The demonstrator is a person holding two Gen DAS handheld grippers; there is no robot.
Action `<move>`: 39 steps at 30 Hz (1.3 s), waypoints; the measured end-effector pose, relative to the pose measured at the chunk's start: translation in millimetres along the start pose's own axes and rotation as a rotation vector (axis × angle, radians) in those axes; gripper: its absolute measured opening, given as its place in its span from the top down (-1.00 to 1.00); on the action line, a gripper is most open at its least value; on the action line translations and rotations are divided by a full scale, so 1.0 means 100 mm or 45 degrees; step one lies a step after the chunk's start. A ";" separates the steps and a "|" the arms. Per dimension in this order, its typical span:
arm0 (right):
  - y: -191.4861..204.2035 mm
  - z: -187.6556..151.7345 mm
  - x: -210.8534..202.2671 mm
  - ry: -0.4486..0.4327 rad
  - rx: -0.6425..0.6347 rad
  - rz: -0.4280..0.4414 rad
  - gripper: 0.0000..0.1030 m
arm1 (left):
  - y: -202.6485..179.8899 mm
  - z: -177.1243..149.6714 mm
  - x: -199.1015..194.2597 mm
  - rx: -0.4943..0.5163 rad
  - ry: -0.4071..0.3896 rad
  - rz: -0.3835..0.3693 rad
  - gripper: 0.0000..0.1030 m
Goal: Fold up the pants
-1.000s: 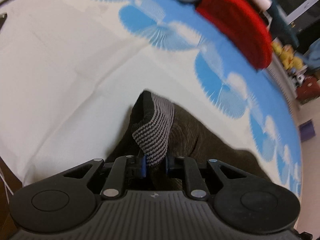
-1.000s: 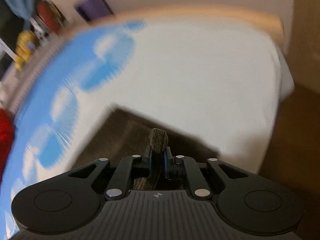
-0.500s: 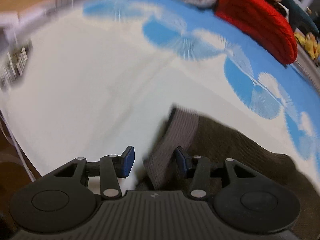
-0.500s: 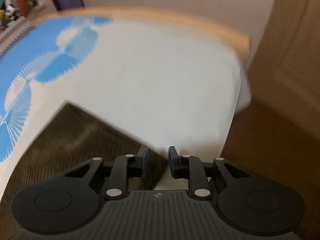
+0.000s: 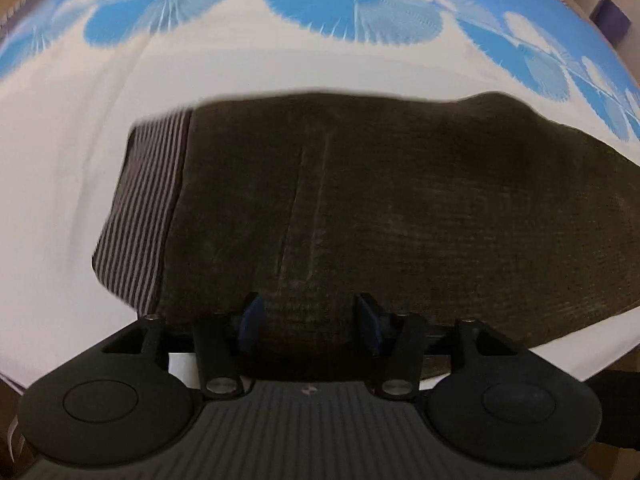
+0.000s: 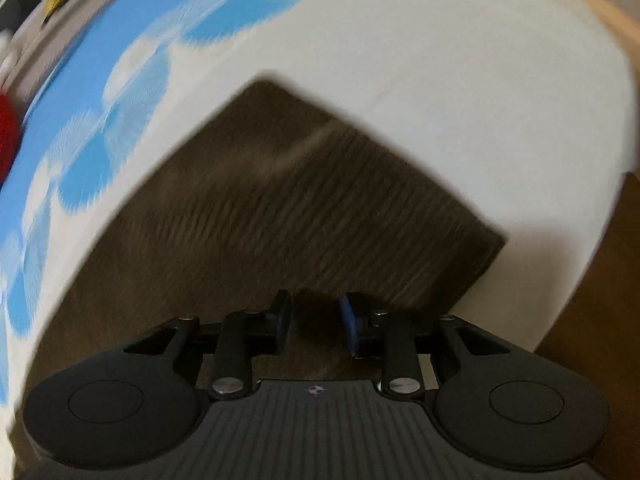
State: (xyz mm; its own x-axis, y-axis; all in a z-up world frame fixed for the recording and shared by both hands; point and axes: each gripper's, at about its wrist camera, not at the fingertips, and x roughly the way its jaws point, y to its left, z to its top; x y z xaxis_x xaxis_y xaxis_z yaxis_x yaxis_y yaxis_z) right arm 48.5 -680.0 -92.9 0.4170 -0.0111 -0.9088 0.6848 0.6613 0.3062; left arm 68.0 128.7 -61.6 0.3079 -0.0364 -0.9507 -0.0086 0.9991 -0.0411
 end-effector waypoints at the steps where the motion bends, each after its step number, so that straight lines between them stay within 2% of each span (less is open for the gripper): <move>1: -0.01 0.04 -0.09 -0.074 0.010 0.051 0.37 | 0.03 0.02 -0.03 -0.021 -0.023 -0.005 -0.13; 4: 0.00 0.12 -0.28 -0.295 0.024 0.091 0.30 | 0.12 0.08 -0.07 -0.103 -0.058 -0.028 -0.14; 7: 0.02 0.23 -0.25 -0.412 0.046 0.131 0.26 | 0.10 0.12 -0.05 -0.123 -0.062 -0.011 -0.14; 11: 0.12 0.44 -0.03 -0.413 0.018 0.128 0.23 | 0.04 0.17 -0.03 -0.118 -0.055 -0.026 -0.18; 14: 0.20 0.44 0.14 -0.390 -0.024 0.096 0.21 | -0.01 0.21 0.02 -0.103 -0.047 -0.050 -0.20; 16: 0.27 0.47 0.25 -0.383 -0.071 0.069 0.14 | -0.05 0.24 0.06 -0.085 -0.044 -0.042 -0.22; 18: 0.34 0.50 0.33 -0.392 -0.116 0.031 -0.15 | -0.06 0.25 0.09 -0.081 -0.043 -0.036 -0.23; 20: 0.41 0.50 0.41 -0.403 -0.168 -0.018 -0.30 | -0.06 0.27 0.12 -0.086 -0.045 -0.032 -0.24; 22: 0.49 0.51 0.51 -0.388 -0.239 -0.029 -0.29 | -0.06 0.29 0.13 -0.089 -0.050 -0.027 -0.24; 23: 0.55 0.50 0.54 -0.378 -0.282 -0.024 -0.16 | -0.06 0.31 0.14 -0.092 -0.054 -0.025 -0.24; 24: 0.61 0.49 0.57 -0.373 -0.340 -0.024 0.29 | -0.07 0.32 0.14 -0.096 -0.059 -0.025 -0.24; 26: 0.75 0.46 0.58 -0.430 -0.469 -0.112 0.78 | -0.07 0.35 0.14 -0.104 -0.071 -0.031 -0.24; 27: 0.77 0.46 0.56 -0.466 -0.492 -0.125 0.84 | -0.08 0.36 0.14 -0.106 -0.079 -0.033 -0.24; 29: 0.78 0.50 0.52 -0.520 -0.467 -0.149 0.85 | -0.08 0.39 0.12 -0.108 -0.099 -0.032 -0.24; 30: 0.79 0.51 0.53 -0.540 -0.458 -0.191 1.00 | -0.09 0.40 0.11 -0.113 -0.114 -0.031 -0.24; 32: 0.79 0.51 0.59 -0.579 -0.456 -0.378 1.00 | -0.07 0.42 0.07 -0.131 -0.159 -0.020 -0.24; 33: 0.74 0.52 0.63 -0.561 -0.422 -0.421 0.96 | -0.05 0.43 0.03 -0.147 -0.191 0.000 -0.24; 35: 0.65 0.54 0.63 -0.502 -0.354 -0.380 0.95 | 0.01 0.45 -0.06 -0.176 -0.259 0.030 -0.23; 36: 0.65 0.53 0.59 -0.515 -0.354 -0.363 0.95 | 0.04 0.46 -0.11 -0.196 -0.291 0.035 -0.21; 39: 0.76 0.46 0.32 -0.664 -0.395 -0.257 0.95 | 0.09 0.50 -0.22 -0.235 -0.354 0.061 0.03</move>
State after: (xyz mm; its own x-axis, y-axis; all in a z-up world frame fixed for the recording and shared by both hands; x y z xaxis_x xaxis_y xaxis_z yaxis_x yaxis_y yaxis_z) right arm 141.2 -664.7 -85.3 0.5875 -0.4703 -0.6585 0.6081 0.7935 -0.0242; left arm 108.6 139.5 -26.0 0.5504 0.0428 -0.8338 -0.1937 0.9780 -0.0777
